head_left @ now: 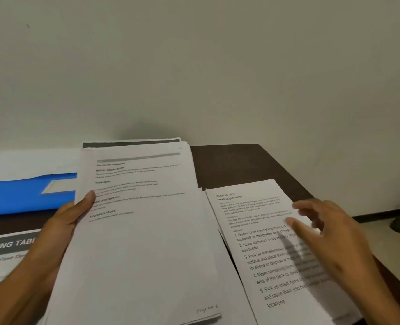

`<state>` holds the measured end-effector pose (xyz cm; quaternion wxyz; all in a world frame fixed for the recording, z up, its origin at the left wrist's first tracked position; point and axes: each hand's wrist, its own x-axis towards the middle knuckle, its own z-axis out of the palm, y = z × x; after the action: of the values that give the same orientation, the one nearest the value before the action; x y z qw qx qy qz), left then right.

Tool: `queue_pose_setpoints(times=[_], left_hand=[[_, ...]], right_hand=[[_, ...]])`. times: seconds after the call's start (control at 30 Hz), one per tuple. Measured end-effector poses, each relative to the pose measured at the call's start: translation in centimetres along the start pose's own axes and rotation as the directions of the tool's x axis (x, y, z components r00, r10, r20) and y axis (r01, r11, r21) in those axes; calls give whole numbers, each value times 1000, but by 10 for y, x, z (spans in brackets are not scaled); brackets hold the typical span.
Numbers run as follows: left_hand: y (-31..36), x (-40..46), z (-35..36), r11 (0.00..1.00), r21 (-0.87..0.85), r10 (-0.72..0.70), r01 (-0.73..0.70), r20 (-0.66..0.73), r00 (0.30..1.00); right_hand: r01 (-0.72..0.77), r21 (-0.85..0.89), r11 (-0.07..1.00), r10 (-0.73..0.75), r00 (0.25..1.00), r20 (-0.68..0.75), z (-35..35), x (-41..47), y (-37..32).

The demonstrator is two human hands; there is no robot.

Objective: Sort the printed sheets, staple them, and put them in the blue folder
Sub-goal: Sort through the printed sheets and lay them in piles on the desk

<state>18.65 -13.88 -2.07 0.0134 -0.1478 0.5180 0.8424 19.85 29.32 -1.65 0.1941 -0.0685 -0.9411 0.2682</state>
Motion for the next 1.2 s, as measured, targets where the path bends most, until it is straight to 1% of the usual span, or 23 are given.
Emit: queue_pose_setpoints(times=[0.03,0.1,0.13,0.17,0.23,0.3,0.4,0.53,0.67,0.77,0.87,0.93,1.0,1.07,1.13,1.2], left_hand=[[3,-10,11,1000,17,-18,17,57,998],[2,-15,22,1000,-2,9,-9,8,1000],[1,-10,17,1000,-26,-1,2,20,1000],[3,-16,21,999,-49,0,1,24,1000],[3,-13,19,995,-96,-6,8,21,1000],[2,-12,22,994,-101,-36,41,45,998],[2,-11,21,990,-140,-7,16,68,998],[3,-11,24,989,-146,0,6,46,999],[5,-15,27,989,-147,2,10,86,996],[6,-13,24,993,-122,11,-3,63,998],[11,-8,18,994,-98,45,-42,26,999],[16,-2,8,990,-113,85,-87,-21,996],[23,4,-6,981,-132,129,-141,-95,987],[31,7,-21,969,-173,145,-177,-182,973],[40,8,-31,949,-235,150,-210,-247,957],[46,8,-38,933,-261,171,-247,-282,944]], right_hand=[[15,137,990,-20,999,33,6,-5,-19],[19,381,924,-68,991,116,24,-15,-57],[10,465,885,-89,985,148,35,-19,-74],[-6,527,850,-102,979,175,45,-24,-90],[-34,578,816,-102,974,202,64,-30,-113],[-55,581,812,-86,974,211,76,-34,-127],[-75,582,810,-49,980,194,84,-36,-137],[-83,590,803,-8,988,151,87,-35,-138],[-106,661,743,28,991,127,84,-41,-142],[-73,638,766,19,996,91,81,-37,-140],[-30,554,832,2,999,52,75,-26,-133],[-43,519,854,53,999,-3,68,-15,-120],[-117,523,844,152,988,-25,54,-5,-101],[-171,568,805,247,967,-59,40,4,-77],[-204,594,778,306,949,-75,23,6,-59],[-232,611,757,358,929,-90,6,5,-48]])
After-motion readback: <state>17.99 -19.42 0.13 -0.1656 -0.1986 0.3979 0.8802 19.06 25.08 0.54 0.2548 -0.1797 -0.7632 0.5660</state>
